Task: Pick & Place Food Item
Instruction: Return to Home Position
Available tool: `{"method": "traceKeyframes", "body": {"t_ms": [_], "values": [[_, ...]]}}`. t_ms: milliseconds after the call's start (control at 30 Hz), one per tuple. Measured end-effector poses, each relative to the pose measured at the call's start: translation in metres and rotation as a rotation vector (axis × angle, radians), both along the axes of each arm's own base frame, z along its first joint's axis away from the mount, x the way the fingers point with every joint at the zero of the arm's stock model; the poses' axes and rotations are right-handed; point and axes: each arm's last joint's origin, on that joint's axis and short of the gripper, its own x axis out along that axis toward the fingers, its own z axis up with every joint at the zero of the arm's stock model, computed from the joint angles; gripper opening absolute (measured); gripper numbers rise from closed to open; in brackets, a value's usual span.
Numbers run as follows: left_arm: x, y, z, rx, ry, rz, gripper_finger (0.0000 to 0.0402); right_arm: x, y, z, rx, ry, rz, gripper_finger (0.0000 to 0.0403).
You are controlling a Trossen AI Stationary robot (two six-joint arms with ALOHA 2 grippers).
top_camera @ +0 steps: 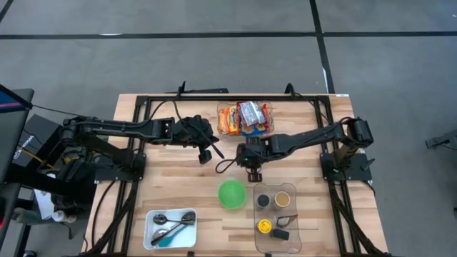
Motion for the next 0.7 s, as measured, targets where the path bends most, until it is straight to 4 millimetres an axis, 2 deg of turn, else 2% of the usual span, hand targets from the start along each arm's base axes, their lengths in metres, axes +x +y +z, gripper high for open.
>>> {"method": "traceKeyframes", "body": {"t_ms": [233,400,600,700], "values": [[0.001,0.000,0.002,0.001,-0.022,0.001,0.0003,0.003,0.004,0.001,0.018,-0.037,0.011,0.0000],[0.005,0.000,0.008,0.005,-0.098,0.000,0.0002,0.005,0.004,0.002,0.063,-0.067,-0.092,0.0000],[0.009,0.000,0.013,0.010,-0.166,-0.002,0.0003,0.008,0.004,0.004,0.090,-0.108,-0.126,0.0000],[0.009,0.001,0.015,0.030,-0.178,-0.012,0.0005,0.009,0.006,0.005,0.069,-0.116,-0.070,0.0000]]}}
